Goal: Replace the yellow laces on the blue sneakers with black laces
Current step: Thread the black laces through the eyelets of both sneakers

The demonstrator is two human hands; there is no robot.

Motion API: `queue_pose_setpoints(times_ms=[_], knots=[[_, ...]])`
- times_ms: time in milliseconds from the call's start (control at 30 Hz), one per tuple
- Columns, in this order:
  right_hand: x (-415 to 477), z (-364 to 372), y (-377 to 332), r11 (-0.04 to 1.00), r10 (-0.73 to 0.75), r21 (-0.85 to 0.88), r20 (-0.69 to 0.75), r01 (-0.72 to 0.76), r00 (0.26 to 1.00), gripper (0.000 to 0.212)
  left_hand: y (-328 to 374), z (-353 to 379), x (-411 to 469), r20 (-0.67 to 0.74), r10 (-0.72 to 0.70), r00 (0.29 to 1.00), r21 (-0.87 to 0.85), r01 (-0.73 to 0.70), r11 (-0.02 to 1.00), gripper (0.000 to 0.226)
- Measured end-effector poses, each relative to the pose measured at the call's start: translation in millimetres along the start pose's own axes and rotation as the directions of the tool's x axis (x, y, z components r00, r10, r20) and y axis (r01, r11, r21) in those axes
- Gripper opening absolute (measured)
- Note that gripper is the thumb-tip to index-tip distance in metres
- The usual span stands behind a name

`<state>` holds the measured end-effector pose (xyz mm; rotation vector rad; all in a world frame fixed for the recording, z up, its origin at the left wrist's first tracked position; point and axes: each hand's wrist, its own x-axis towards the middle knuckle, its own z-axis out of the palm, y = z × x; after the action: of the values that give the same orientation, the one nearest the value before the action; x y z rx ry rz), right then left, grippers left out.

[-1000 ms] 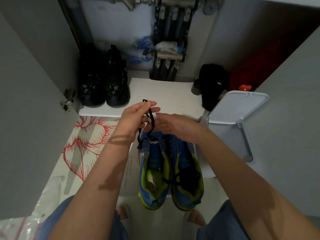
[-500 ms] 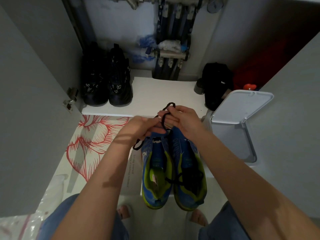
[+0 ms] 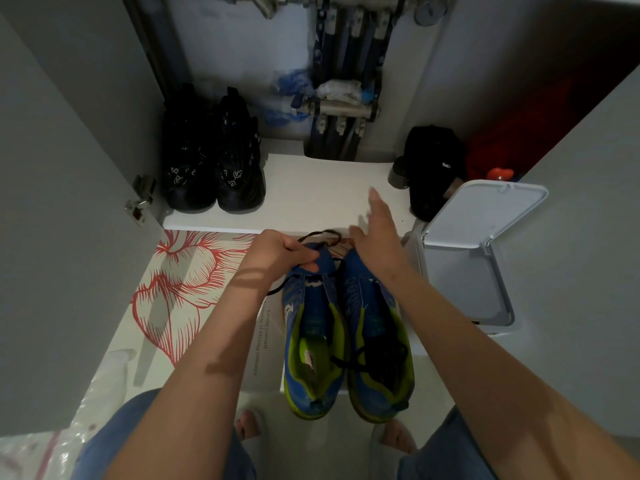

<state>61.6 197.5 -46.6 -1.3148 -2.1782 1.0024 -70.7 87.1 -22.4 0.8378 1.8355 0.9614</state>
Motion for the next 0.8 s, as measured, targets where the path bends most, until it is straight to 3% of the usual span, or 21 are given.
queue_pose_setpoints(times_ms=[67, 133, 167, 300, 467, 567, 700, 800], knots=[[-3, 2, -2, 0.951, -0.269, -0.095, 0.218, 0.294, 0.938, 0.07, -5, 2, 2, 0.009, -0.009, 1.0, 0.101, 0.008, 0.995, 0.017], [-13, 9, -9, 0.963, -0.262, 0.072, 0.478, 0.26, 0.838, 0.063, -5, 3, 3, 0.03, -0.012, 0.999, 0.176, 0.007, 0.984, 0.016], [-16, 12, -12, 0.97, -0.242, 0.134, 0.532, 0.202, 0.811, 0.058, -5, 3, 4, 0.034, -0.007, 0.999, 0.196, 0.0, 0.981, 0.016], [-13, 12, -10, 0.972, -0.172, 0.227, 0.531, 0.056, 0.83, 0.036, -10, 3, 7, -0.069, -0.005, 0.998, 0.136, 0.014, 0.991, 0.027], [-11, 15, -12, 0.973, -0.175, 0.22, 0.483, 0.074, 0.858, 0.034, -15, 8, 10, -0.119, -0.028, 0.992, 0.068, 0.036, 0.997, 0.031], [-11, 20, -10, 0.974, -0.172, 0.212, 0.453, 0.081, 0.875, 0.033, -23, 8, 16, -0.164, -0.054, 0.985, 0.147, 0.079, 0.986, 0.03], [-12, 25, -8, 0.984, -0.146, 0.154, 0.441, 0.085, 0.885, 0.029, -26, 8, 18, -0.088, -0.086, 0.992, 0.116, 0.096, 0.989, 0.02], [-11, 26, -6, 0.989, -0.123, 0.132, 0.422, 0.073, 0.898, 0.025, -25, 8, 18, -0.047, -0.189, 0.981, 0.015, 0.19, 0.982, 0.012]])
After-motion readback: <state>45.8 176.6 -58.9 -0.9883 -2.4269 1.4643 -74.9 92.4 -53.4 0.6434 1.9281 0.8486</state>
